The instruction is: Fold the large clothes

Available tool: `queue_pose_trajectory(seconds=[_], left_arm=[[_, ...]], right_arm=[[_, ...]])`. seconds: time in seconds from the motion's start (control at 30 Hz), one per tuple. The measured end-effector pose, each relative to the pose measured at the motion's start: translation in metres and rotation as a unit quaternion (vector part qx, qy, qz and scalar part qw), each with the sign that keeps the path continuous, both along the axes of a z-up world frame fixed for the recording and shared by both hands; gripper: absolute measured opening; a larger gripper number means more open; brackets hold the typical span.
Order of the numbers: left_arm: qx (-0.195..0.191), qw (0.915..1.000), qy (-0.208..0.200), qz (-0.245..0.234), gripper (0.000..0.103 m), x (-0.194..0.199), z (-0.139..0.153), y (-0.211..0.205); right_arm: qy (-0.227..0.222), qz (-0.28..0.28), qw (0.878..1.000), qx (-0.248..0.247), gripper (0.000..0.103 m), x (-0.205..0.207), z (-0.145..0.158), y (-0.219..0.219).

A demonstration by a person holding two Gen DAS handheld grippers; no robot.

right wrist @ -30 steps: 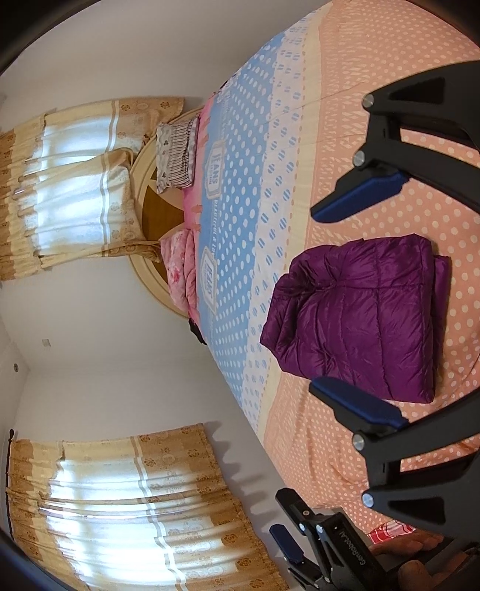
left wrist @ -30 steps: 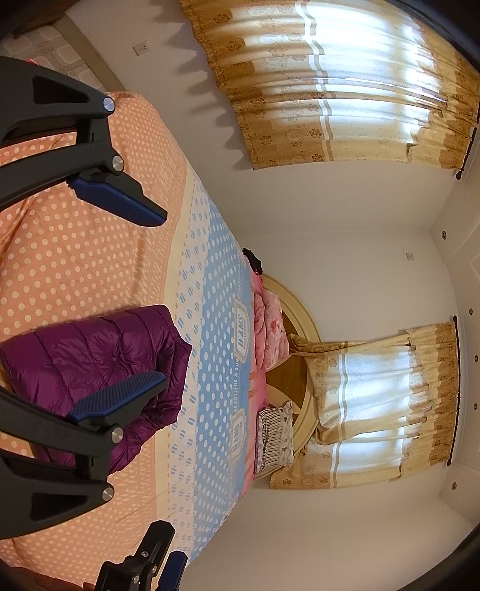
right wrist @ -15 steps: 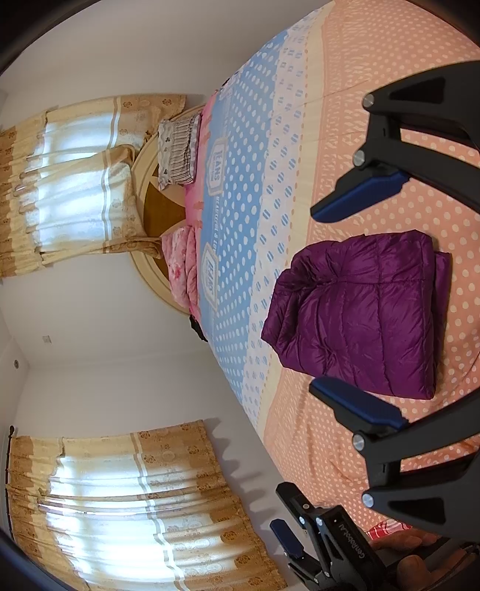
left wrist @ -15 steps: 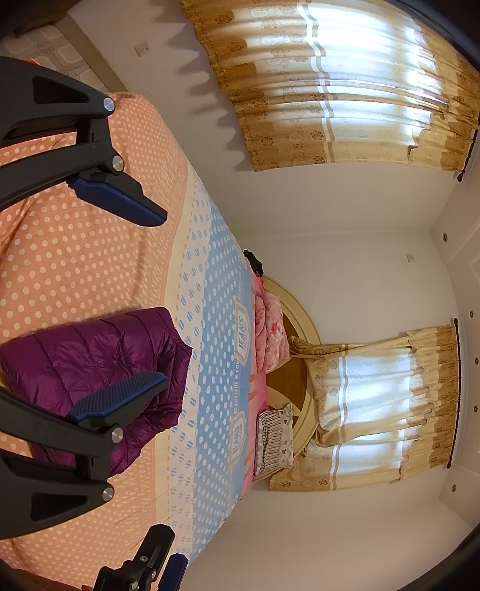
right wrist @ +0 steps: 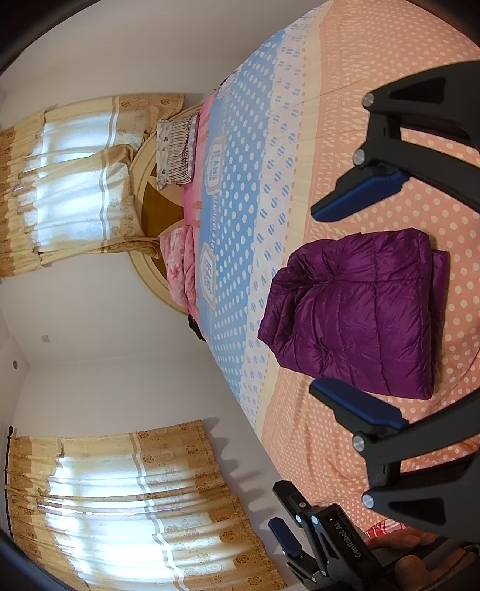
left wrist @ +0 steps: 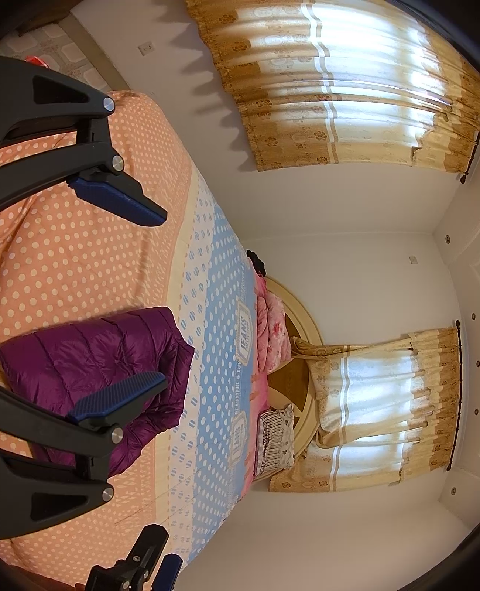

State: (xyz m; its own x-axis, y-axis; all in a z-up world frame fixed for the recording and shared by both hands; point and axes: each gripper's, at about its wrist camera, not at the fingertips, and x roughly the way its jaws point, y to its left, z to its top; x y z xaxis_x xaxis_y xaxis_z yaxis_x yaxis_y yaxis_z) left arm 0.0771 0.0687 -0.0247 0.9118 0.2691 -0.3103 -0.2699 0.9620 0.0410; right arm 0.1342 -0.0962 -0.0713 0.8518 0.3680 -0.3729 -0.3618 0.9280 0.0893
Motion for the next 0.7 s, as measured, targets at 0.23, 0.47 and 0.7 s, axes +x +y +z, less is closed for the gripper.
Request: queue_pose_trajectory(seconds=[0.23,0.47,0.7], left_arm=[[-0.003,1.0000,0.001,0.003,0.086,0.0019,-0.0019,0.0001],[0.002,1.0000,0.004,0.007,0.087,0.0040,-0.0048,-0.0001],[0.016,0.9996,0.008,0.022,0.087,0.0063,-0.0096,-0.0025]], right_arm=[[-0.001,0.000,1.000,0.000,0.089,0.0000,-0.0001,0.0001],[0.000,0.001,1.000,0.000,0.089,0.0001,-0.0007,0.0013],[0.000,-0.001,1.000,0.000,0.089,-0.0003,-0.0007,0.0025]])
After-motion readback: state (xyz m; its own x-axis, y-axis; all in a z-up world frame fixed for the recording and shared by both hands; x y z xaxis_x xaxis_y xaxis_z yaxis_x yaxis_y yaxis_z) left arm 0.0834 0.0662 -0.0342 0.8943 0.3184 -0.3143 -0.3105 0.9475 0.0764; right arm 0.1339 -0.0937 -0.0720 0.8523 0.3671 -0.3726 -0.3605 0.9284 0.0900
